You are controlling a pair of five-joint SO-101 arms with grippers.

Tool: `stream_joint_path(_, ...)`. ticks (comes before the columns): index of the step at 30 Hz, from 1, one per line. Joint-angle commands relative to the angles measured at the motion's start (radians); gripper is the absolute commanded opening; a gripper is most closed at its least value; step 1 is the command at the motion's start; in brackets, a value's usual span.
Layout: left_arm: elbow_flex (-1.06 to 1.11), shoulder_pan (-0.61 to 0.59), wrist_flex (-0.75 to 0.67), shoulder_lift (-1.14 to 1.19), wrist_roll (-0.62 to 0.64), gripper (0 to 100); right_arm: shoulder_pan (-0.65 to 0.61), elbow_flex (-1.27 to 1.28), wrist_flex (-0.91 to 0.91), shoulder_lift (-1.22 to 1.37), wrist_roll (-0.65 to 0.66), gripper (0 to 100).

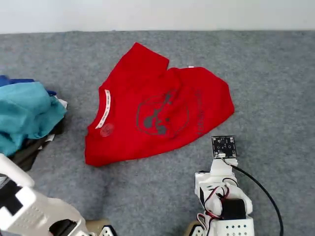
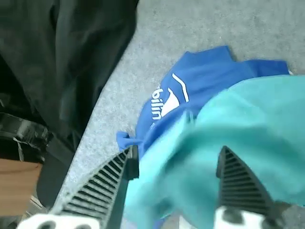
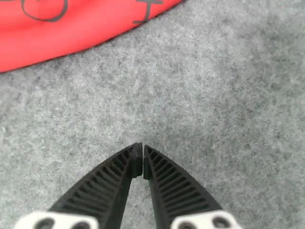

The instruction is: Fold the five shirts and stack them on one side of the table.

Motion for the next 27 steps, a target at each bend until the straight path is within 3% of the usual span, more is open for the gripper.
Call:
stream_joint_path(1, -0.051, 0.026, 0.012, -0.091, -0.009, 27, -0.002, 0.017, -0.007, -0.004, -0.005, 0.9)
stream_joint_path(7, -0.031, 0.127, 0.166, -0.158, -0.071, 27, -0.002, 0.017, -0.007, -0.004, -0.005, 0.9)
stream_joint_path(14, 0.338, 0.338, 0.157, -0.278, -0.052, 26, -0.002, 0.017, -0.007, -0.004, -0.005, 0.9)
stream_joint_path(22, 0.76, 0.683, 0.127, -0.336, -0.051, 2, -0.002, 0.017, -0.007, -0.004, -0.005, 0.9)
stream_joint_path(27, 0.923, 0.859, -0.02, -0.304, -0.048, 1, -0.002, 0.017, -0.007, -0.004, -0.005, 0.9)
